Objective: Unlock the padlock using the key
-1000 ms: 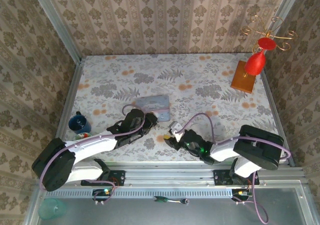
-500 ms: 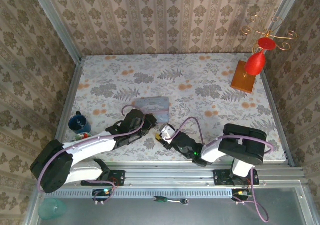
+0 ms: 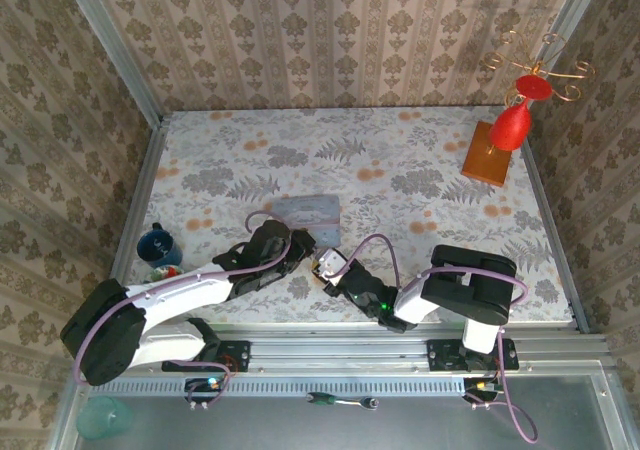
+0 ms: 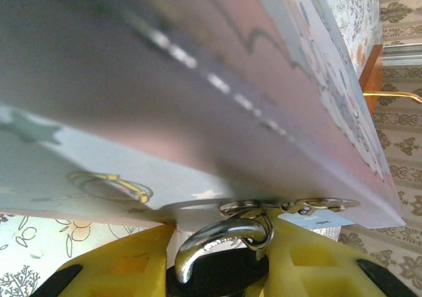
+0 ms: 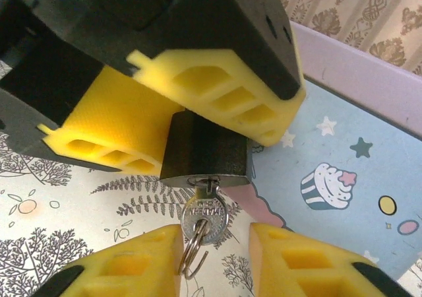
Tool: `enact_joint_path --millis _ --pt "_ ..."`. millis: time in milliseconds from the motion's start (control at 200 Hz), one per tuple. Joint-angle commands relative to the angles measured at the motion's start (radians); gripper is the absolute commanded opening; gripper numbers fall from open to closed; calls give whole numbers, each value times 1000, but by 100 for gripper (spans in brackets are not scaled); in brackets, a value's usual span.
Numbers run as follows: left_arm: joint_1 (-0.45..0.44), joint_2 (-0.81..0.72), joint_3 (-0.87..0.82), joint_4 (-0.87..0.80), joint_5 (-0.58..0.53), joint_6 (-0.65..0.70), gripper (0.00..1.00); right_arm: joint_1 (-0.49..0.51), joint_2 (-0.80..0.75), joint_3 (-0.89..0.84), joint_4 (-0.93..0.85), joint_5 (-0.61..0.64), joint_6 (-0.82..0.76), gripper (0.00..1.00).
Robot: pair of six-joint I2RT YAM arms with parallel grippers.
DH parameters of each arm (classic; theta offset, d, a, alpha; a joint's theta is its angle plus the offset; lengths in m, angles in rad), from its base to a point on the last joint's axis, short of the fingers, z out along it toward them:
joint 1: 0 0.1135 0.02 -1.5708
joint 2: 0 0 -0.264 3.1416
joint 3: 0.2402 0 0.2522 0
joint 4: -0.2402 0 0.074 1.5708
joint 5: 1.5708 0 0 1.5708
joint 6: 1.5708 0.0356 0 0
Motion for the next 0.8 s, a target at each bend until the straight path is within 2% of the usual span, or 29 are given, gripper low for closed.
enact_joint_path --millis 0,305,590,795 --pt "-9 2 44 25 -4 13 0 7 11 21 47 29 6 29" --pt "-18 24 48 25 2 14 0 21 23 38 42 49 -7 22" --pt "-19 31 76 -14 9 48 0 28 23 46 37 79 4 21" --pt "-21 33 78 -21 12 62 0 28 -5 44 7 60 86 14"
